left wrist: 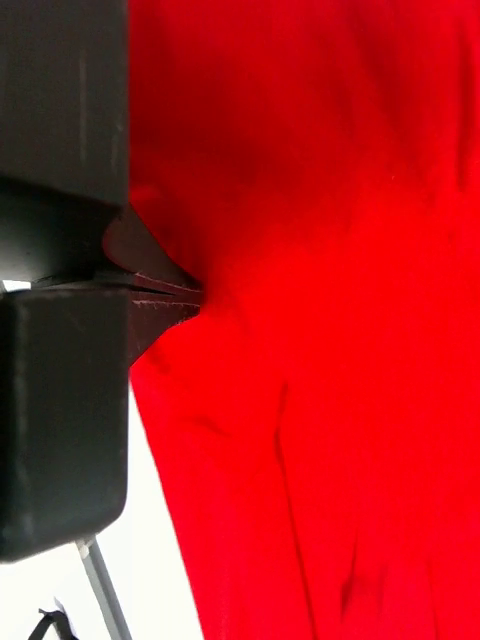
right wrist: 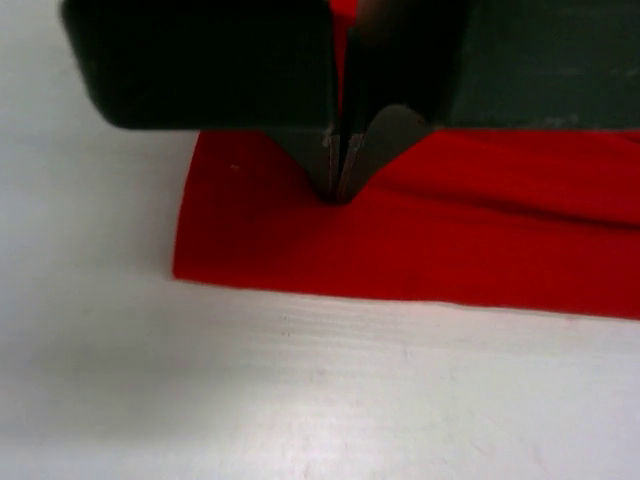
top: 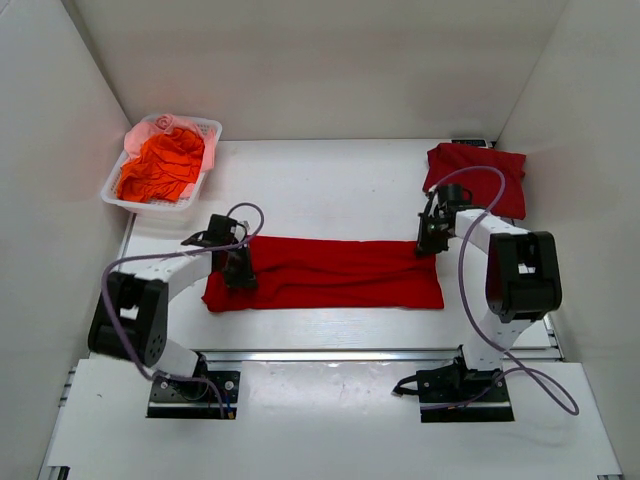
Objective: Fold and stack the t-shirts
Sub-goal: Rotate the tshirt 75 degrees
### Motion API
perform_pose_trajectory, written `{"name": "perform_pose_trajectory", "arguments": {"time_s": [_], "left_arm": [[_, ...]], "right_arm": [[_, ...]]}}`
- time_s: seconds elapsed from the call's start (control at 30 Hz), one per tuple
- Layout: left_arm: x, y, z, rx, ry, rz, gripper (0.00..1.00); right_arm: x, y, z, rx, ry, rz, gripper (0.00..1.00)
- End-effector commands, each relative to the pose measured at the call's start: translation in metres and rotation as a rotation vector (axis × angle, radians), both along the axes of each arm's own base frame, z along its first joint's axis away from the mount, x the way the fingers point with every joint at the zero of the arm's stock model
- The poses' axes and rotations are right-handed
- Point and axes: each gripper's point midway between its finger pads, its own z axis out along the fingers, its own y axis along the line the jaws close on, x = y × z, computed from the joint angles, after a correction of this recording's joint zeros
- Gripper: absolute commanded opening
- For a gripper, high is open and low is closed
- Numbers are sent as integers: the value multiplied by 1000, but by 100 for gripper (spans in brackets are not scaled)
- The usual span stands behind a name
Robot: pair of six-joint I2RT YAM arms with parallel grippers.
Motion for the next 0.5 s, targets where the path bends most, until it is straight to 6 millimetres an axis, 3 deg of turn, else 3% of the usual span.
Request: {"name": "perform_pose_trajectory", "arguments": {"time_s": [0.0, 0.03, 0.07, 0.13, 0.17, 0.2, 0.23, 0.27, 0.33, 0.37, 0.4, 0.43, 0.47], "left_arm": [[37, -10, 4, -11, -49, 29, 7], [40, -9, -7, 8, -18, 27, 6], [56, -12, 0, 4, -42, 27, 6], [74, -12, -19, 36, 11, 18, 5], [101, -17, -12, 39, 2, 12, 4], [110, -18, -14, 36, 5, 11, 3], [117, -21, -28, 35, 38, 1, 2], [148, -31, -17, 22, 5, -16, 1], [178, -47, -16, 8, -6, -51, 0], [183, -52, -31, 7, 26, -77, 0], [205, -64, -29, 2, 8, -111, 0], [230, -76, -5, -2, -39, -135, 0], [254, -84, 1, -2, -51, -151, 0]], "right_arm": [[-8, 6, -8, 14, 43, -56, 0], [-17, 4, -14, -9, 70, -72, 0], [-23, 4, -19, -13, 93, -96, 0], [-42, 2, -26, -51, 136, -136, 0], [-53, 7, -28, -51, 160, -161, 0], [-63, 12, -31, -59, 183, -157, 0], [-73, 12, -34, -65, 190, -169, 0], [-88, 21, -38, -55, 217, -178, 0], [-108, 35, -42, -43, 235, -175, 0], [-119, 38, -44, -35, 246, -174, 0], [-128, 47, -44, -18, 251, -174, 0], [-136, 55, -46, -18, 262, -163, 0], [-143, 61, -46, -2, 263, -175, 0]]}}
